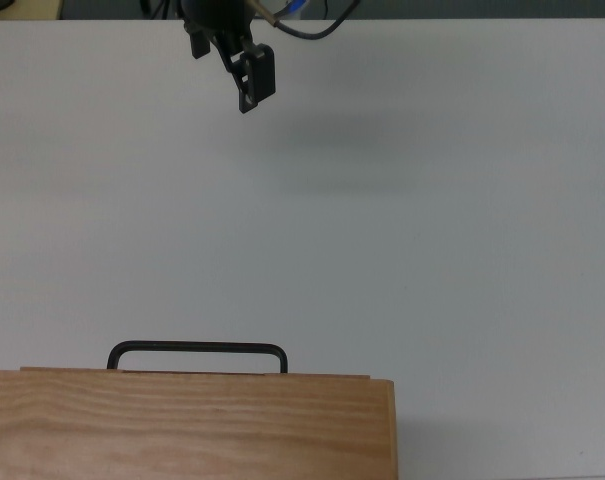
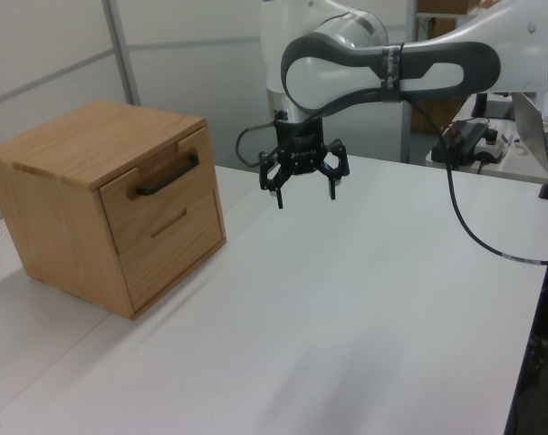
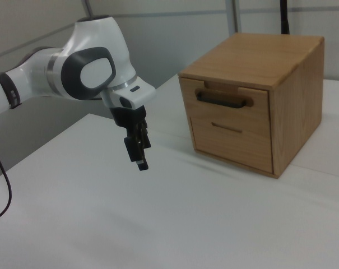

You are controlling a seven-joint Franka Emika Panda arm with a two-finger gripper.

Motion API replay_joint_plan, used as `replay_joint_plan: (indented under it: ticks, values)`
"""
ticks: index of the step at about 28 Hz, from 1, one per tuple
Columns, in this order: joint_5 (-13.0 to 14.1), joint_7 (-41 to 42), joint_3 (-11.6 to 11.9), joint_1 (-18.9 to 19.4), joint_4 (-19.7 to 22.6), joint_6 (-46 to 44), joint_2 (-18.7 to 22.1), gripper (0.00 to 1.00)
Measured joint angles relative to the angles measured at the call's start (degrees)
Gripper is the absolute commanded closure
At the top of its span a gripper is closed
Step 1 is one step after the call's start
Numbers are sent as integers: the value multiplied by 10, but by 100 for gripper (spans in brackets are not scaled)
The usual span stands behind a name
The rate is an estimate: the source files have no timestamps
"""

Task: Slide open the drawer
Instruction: 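Open the gripper and move it toward the upper drawer's black handle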

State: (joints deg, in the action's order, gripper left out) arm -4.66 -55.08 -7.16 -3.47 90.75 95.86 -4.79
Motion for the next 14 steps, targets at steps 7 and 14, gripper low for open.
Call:
replay_joint_plan:
  ticks: [7,14]
  values:
    - [0,-174,-1,0,0,29,-1,0]
    - [0,-309,-1,0,1,114,-9,0]
